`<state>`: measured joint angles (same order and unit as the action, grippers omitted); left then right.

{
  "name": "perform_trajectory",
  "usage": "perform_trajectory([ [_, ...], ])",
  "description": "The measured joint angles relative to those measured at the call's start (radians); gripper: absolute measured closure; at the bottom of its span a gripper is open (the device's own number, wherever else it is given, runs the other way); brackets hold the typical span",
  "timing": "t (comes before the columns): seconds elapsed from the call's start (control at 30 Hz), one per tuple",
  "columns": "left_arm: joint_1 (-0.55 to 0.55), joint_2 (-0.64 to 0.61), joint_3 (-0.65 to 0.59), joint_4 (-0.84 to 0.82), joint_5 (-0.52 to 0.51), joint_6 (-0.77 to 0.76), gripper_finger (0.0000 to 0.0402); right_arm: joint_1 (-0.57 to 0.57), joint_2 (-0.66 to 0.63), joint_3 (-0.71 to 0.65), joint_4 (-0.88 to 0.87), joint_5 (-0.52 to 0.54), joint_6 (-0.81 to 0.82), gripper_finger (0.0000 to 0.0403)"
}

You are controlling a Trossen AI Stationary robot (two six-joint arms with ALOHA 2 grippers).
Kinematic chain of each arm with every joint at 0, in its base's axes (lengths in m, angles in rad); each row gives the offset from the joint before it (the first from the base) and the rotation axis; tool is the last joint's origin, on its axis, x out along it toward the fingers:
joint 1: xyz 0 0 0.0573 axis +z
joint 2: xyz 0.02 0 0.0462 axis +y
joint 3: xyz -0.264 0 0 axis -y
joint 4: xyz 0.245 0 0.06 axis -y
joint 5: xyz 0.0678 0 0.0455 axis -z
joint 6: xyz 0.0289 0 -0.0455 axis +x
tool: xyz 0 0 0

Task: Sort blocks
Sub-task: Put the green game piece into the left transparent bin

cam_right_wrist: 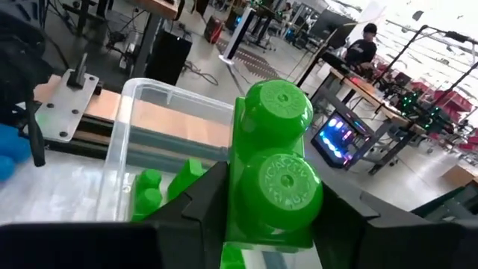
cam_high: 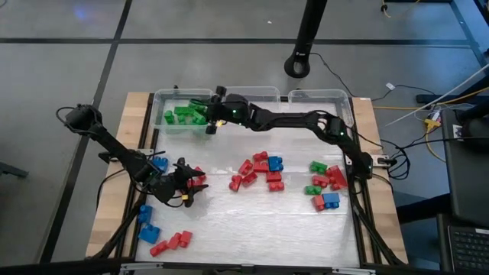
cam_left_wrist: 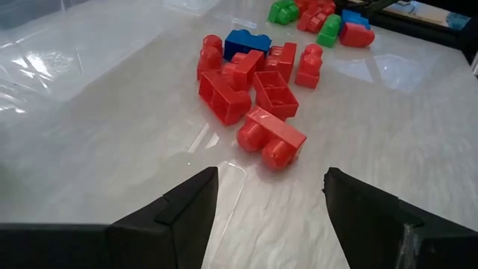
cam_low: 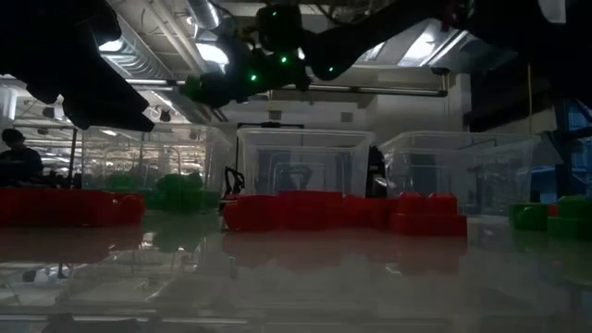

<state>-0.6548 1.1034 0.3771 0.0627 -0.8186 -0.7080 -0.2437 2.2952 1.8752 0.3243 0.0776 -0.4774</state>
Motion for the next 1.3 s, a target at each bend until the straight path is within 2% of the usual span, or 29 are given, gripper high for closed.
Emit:
perform_trajectory([
  [0.33,0.0,0.0,0.0,-0.003,0.0,-0.018,0.0171,0.001,0.024,0.006,-0.004,0.021,-0.01,0.0154],
  [0.47,0.0,0.0,0.0,-0.003,0.001,-0.018,0.0171,0.001,0.023,0.006,-0.023,0.023,-0.033,0.0132],
  [0.57,0.0,0.0,0.0,-0.003,0.004,-0.018,0.0171,0.004,-0.017,0.004,-0.125,-0.011,-0.051,0.0126],
  [0.7,0.0,0.0,0.0,-0.006,0.004,-0.018,0.0171,0.016,-0.154,0.007,-0.352,-0.045,-0.08,0.0127],
  [0.77,0.0,0.0,0.0,-0.009,0.004,-0.018,0.0171,0.03,-0.231,0.008,-0.519,-0.045,-0.13,0.0127],
  [0.87,0.0,0.0,0.0,-0.019,0.004,-0.018,0.0171,0.074,-0.332,0.007,-0.786,0.003,-0.179,0.0127],
  [1.03,0.0,0.0,0.0,-0.026,0.004,-0.024,0.0171,0.198,-0.499,0.006,-1.16,0.155,-0.142,0.0128],
  [1.3,0.007,0.0,0.0,-0.018,-0.024,0.012,0.0171,0.473,-0.609,-0.007,-1.603,0.436,0.175,0.0128],
])
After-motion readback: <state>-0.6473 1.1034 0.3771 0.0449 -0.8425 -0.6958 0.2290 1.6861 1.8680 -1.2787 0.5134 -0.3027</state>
